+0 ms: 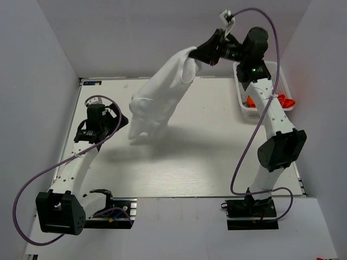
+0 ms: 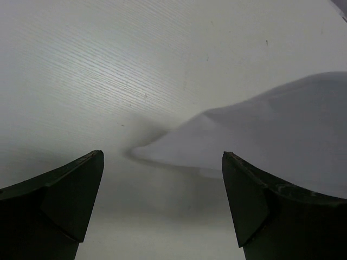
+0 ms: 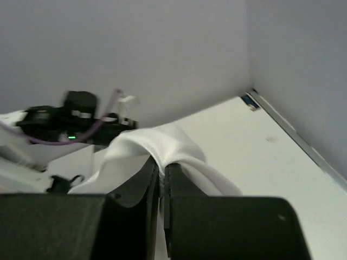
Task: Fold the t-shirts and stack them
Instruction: Move the tshirt to the center of the board, then flatten out the tshirt
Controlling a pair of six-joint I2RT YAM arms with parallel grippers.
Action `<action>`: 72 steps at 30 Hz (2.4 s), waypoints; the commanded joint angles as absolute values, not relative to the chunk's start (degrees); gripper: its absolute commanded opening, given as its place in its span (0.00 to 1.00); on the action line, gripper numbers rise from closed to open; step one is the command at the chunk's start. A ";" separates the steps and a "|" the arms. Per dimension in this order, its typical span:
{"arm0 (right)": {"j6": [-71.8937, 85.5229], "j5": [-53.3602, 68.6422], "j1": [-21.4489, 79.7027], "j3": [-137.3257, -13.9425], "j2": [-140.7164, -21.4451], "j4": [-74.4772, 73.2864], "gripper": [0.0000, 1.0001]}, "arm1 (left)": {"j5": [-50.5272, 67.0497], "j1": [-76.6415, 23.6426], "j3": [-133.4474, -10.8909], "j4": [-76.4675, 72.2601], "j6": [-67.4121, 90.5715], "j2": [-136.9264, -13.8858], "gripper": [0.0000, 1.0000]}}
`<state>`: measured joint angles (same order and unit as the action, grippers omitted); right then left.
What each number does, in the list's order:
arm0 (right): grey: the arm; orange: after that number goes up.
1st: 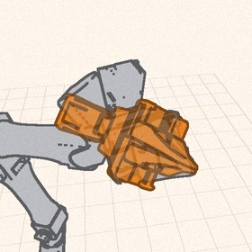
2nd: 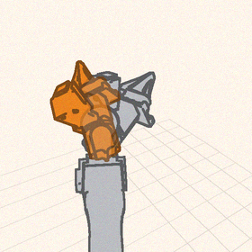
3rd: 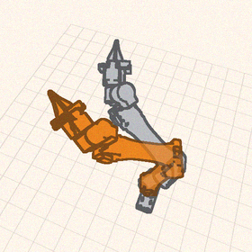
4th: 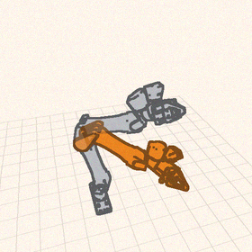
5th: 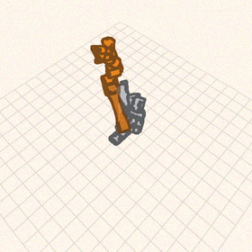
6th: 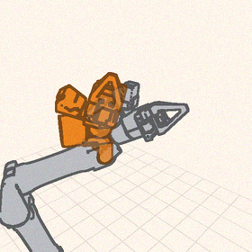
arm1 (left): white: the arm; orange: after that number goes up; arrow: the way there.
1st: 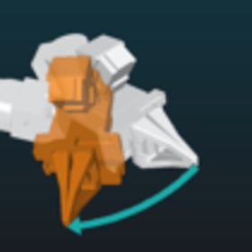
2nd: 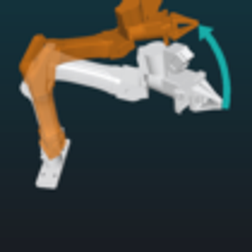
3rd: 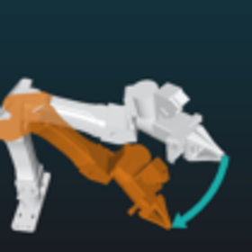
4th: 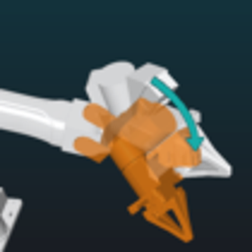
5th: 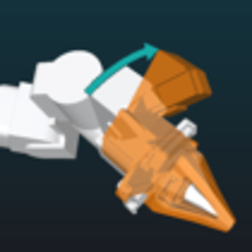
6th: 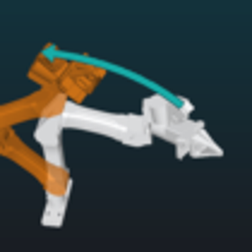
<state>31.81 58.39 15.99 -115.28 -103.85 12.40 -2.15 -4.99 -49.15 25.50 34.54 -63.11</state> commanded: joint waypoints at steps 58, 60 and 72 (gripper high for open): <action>11.51 -20.82 61.08 -78.22 -117.16 -11.69 0.36 | -4.22 -5.36 -38.32 26.02 46.05 -69.61 0.00; 13.62 -25.45 61.35 -79.79 -118.47 -12.74 0.14 | -3.69 -5.36 -38.32 26.02 46.05 -69.61 0.00; 10.64 -34.18 51.44 -73.74 -94.16 -10.28 0.00 | -12.66 -5.36 -52.72 28.91 47.37 -69.86 0.00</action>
